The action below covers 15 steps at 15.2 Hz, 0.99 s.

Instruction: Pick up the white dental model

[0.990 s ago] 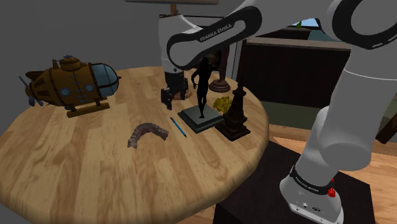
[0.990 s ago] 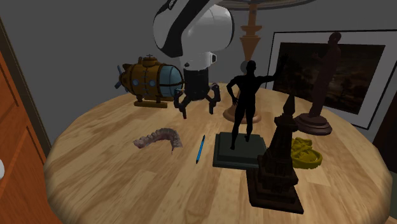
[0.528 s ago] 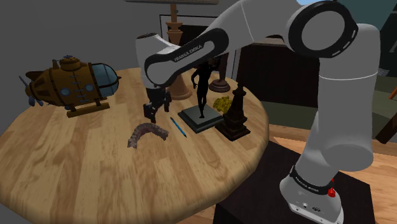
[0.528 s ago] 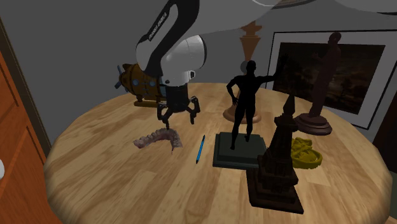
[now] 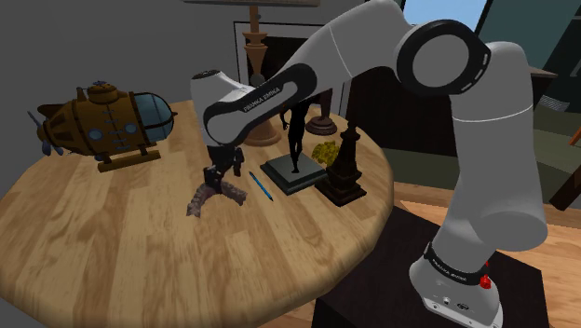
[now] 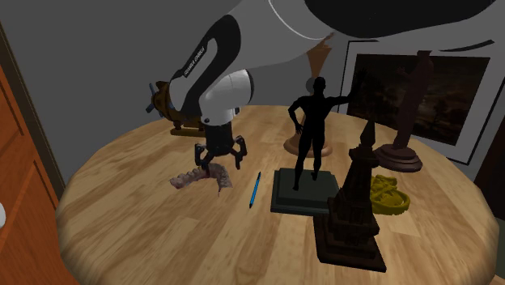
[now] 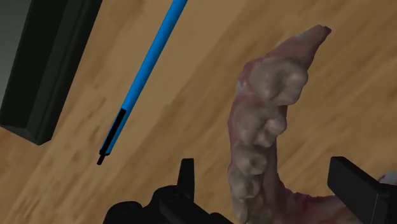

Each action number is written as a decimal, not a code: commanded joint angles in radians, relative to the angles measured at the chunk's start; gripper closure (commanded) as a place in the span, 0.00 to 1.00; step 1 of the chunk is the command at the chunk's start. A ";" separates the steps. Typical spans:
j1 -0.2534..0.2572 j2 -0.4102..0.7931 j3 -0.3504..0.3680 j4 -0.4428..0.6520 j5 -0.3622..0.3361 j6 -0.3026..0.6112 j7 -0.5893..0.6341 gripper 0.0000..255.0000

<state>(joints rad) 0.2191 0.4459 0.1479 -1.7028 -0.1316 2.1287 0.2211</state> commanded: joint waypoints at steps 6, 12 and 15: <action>0.002 0.020 -0.002 -0.005 -0.004 0.026 0.004 1.00; 0.002 0.020 -0.002 -0.007 -0.004 0.026 0.004 1.00; 0.001 0.005 0.000 0.000 -0.001 0.005 0.001 1.00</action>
<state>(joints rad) 0.2201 0.4571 0.1469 -1.7053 -0.1340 2.1429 0.2233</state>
